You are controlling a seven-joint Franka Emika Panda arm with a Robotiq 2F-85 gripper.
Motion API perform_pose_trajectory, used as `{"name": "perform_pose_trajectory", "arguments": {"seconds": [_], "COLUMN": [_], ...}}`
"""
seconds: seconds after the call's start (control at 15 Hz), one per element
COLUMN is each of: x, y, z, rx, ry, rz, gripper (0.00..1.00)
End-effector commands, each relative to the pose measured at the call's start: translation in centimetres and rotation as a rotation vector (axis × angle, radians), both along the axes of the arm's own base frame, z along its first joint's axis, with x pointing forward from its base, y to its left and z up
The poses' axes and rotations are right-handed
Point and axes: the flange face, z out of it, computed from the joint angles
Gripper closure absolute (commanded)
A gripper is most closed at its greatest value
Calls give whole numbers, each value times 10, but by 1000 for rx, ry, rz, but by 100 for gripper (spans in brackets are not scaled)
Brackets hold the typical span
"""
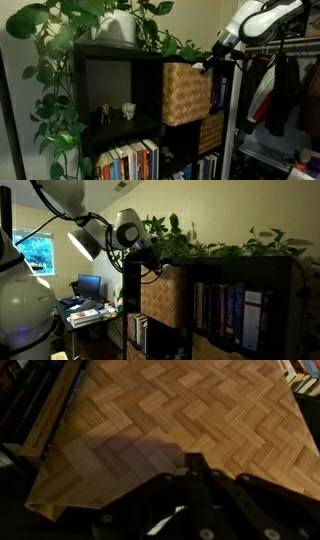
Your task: Pull out the upper storage box, put the plush toys in it and push it back in
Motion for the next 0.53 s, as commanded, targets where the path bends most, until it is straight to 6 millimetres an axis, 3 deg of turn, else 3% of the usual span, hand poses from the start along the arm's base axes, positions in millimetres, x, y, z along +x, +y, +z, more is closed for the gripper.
{"name": "perform_pose_trajectory", "arguments": {"seconds": [0.0, 0.47], "x": [13, 32], "y": [-8, -9], "z": [-5, -10], "rx": [22, 32], "ry": [-52, -103], "rz": [-9, -5], "gripper": [95, 95]}}
